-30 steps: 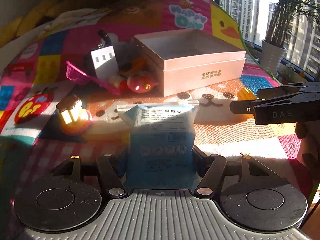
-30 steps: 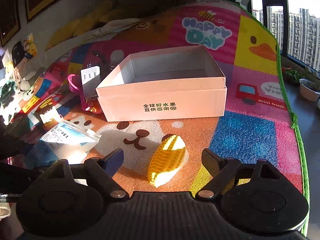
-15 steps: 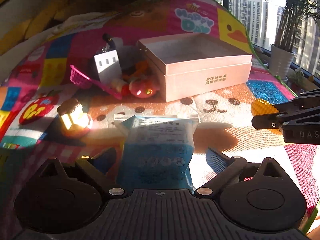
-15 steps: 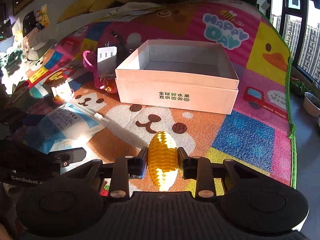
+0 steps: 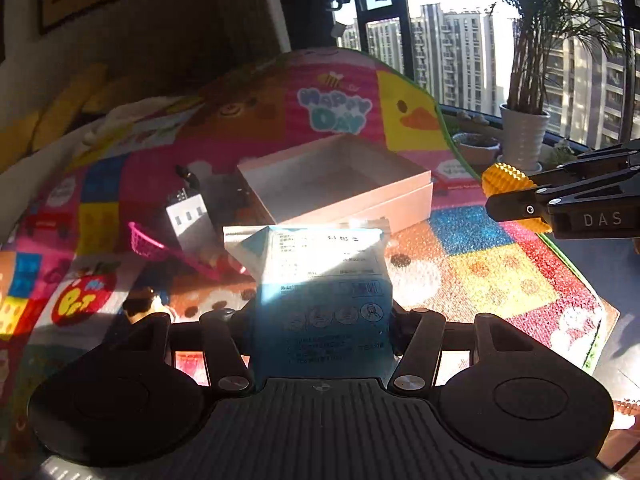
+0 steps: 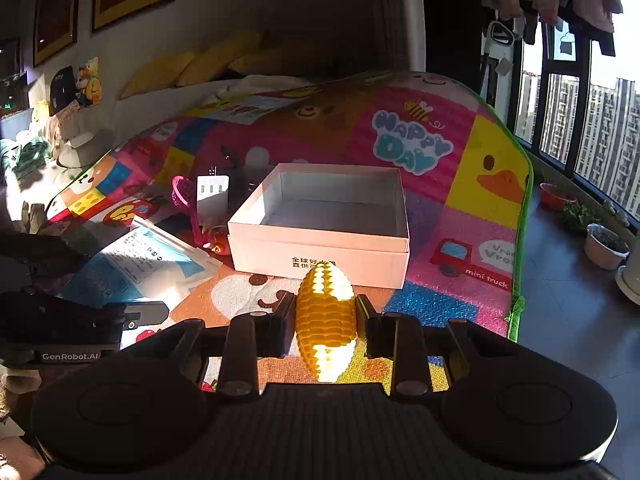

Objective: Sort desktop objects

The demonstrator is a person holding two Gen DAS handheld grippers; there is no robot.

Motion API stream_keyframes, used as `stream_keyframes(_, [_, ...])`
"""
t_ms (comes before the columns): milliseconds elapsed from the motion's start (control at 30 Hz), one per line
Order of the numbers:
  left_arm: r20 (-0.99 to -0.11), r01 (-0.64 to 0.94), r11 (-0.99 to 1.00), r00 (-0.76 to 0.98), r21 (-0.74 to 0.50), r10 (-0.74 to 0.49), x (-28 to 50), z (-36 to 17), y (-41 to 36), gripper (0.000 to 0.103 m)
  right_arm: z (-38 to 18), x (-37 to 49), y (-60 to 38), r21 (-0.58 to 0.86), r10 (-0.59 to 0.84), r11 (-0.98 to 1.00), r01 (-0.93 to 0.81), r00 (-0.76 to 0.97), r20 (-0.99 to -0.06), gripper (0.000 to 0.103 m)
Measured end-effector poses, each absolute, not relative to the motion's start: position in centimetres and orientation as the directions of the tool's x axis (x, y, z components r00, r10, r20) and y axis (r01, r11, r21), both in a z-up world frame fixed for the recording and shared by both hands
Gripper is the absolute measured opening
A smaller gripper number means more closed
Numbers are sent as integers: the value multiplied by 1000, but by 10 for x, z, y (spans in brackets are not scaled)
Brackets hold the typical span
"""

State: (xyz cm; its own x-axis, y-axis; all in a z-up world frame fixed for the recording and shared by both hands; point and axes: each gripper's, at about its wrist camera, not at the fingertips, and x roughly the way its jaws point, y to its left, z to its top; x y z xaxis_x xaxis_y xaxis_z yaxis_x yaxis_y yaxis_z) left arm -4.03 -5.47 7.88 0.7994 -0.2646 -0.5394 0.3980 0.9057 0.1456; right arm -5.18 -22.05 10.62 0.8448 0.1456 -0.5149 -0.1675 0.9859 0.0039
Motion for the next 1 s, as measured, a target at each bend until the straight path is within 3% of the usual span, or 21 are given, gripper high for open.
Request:
stream_keyframes(200, [-468, 411, 898, 832, 159, -298, -33, 105, -66, 61, 126, -51, -232, 23, 159, 985, -169, 863, -480, 30])
stream_keyframes(567, [-410, 366, 923, 864, 114, -292, 98, 112, -85, 62, 159, 51, -234, 24, 126, 991, -128, 899, -420, 30])
stream_keyframes(600, [-416, 367, 926, 859, 94, -298, 112, 110, -85, 66, 162, 69, -236, 41, 129, 992, -123, 900, -416, 30])
stream_keyframes(633, [-432, 361, 929, 852, 77, -295, 123, 107, -84, 77, 164, 85, -236, 56, 133, 991, -121, 902, -411, 30])
stream_keyframes(733, [-462, 313, 949, 848, 43, -259, 133, 99, -68, 92, 162, 128, -231, 48, 92, 996, -79, 908, -408, 49])
stream_keyframes(767, [-458, 309, 950, 852, 48, -254, 126, 97, -58, 96, 159, 136, -230, 42, 80, 997, -69, 908, -411, 50])
stream_keyframes(1000, [-500, 210, 967, 858, 142, -113, 63, 64, 10, 100, 126, 149, -219, 49, 82, 997, -67, 871, -484, 50])
